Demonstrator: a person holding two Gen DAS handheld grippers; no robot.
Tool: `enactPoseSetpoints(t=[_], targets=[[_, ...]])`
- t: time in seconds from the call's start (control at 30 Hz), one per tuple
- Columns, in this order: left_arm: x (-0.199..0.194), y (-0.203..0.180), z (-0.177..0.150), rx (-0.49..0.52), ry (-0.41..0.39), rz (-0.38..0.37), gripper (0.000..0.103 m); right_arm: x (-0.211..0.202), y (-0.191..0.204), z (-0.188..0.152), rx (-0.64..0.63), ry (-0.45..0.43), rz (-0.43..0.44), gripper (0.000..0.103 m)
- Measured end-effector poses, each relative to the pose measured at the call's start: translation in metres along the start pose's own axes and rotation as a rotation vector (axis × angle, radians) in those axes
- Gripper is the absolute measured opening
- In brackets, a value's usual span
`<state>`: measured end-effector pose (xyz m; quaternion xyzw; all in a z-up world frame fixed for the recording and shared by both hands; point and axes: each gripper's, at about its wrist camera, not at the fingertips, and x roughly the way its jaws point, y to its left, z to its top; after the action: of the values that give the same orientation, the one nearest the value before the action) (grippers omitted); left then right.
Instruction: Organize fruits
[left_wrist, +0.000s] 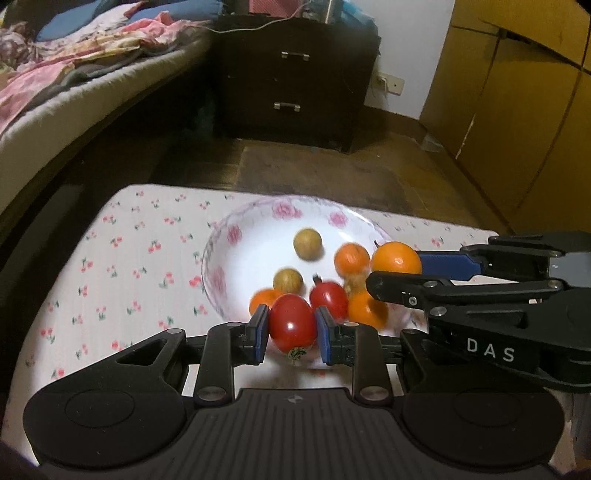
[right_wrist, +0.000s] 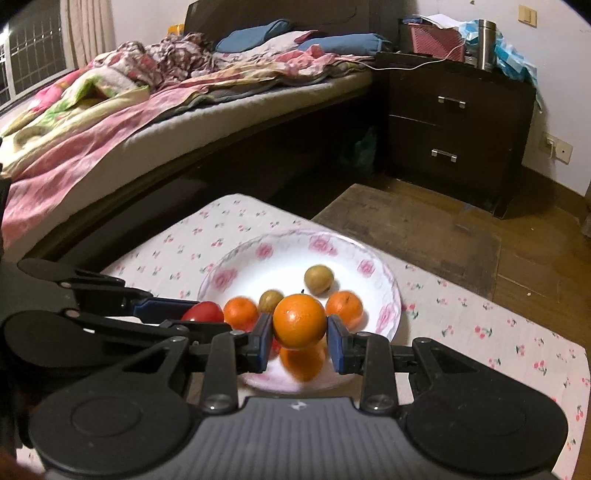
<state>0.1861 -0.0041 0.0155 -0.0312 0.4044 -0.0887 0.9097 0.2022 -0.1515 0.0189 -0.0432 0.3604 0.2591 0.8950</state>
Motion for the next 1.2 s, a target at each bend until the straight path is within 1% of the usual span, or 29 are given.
enactPoseSetpoints(t=[0.27,0.37,0.53,0.7,0.9,0.97,1.1,1.2], targets=[[0.025,0.002,0.007,-0.014,0.006,0.009,0.033,0.022,-0.016,0.003,0.032,0.006,-0.010,0.024],[0.028,0.004,0.009,-0.018,0.003,0.016,0.033,0.028,-0.022,0.004,0.057,0.011,-0.002,0.024],[0.028,0.009,0.011,-0.050,0.003,0.008,0.034,0.032,-0.020,0.011,0.051,0.011,-0.002,0.025],[0.027,0.009,0.012,-0.053,0.009,0.014,0.038,0.033,-0.021,0.013,0.060,0.012,-0.004,0.025],[0.028,0.009,0.013,-0.057,0.014,0.022,0.040,0.030,-0.020,0.015,0.063,0.002,-0.014,0.025],[0.029,0.007,0.013,-0.051,0.016,0.026,0.043,0.029,-0.021,0.016,0.065,0.000,-0.014,0.025],[0.031,0.004,0.014,-0.039,0.017,0.026,0.046,0.026,-0.023,0.014,0.069,-0.007,-0.023,0.025],[0.030,0.003,0.015,-0.031,0.015,0.025,0.050,0.022,-0.025,0.014,0.074,-0.015,-0.029,0.025]])
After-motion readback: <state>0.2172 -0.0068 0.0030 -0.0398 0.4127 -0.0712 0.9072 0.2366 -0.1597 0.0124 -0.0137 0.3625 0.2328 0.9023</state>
